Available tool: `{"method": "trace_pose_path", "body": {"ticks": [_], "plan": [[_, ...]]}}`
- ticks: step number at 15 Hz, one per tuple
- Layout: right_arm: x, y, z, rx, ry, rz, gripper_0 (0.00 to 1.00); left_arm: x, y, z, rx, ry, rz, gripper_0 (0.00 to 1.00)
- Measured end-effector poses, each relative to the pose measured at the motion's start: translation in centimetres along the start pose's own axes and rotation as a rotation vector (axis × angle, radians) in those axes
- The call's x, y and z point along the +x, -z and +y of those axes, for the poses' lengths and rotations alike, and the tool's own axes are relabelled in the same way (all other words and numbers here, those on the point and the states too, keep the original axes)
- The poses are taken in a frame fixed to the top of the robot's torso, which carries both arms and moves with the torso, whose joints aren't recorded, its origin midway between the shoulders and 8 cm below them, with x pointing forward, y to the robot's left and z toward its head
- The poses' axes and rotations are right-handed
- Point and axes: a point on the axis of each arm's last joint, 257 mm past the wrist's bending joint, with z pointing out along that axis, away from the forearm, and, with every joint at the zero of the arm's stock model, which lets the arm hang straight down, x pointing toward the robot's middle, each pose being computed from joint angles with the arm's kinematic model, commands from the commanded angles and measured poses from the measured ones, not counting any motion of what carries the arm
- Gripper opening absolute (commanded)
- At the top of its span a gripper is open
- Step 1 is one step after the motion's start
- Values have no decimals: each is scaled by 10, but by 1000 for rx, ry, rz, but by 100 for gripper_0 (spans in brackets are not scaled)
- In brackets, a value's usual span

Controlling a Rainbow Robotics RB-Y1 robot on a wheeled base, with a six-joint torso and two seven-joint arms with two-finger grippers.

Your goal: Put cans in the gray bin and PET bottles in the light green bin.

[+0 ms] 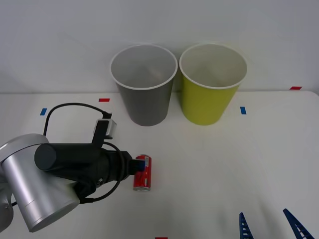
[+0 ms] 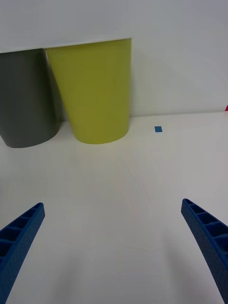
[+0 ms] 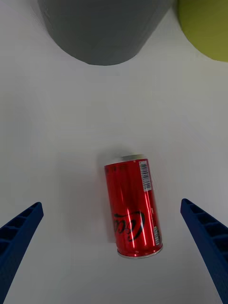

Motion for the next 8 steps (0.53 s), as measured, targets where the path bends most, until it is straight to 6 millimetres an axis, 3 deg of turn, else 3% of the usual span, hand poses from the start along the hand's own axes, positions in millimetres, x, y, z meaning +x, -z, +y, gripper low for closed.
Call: {"method": "trace_pose_path", "body": {"ticks": [8], "plan": [[0,0,0,0,0,0,100,6,-20,-3,-6,95,38,100]]}}
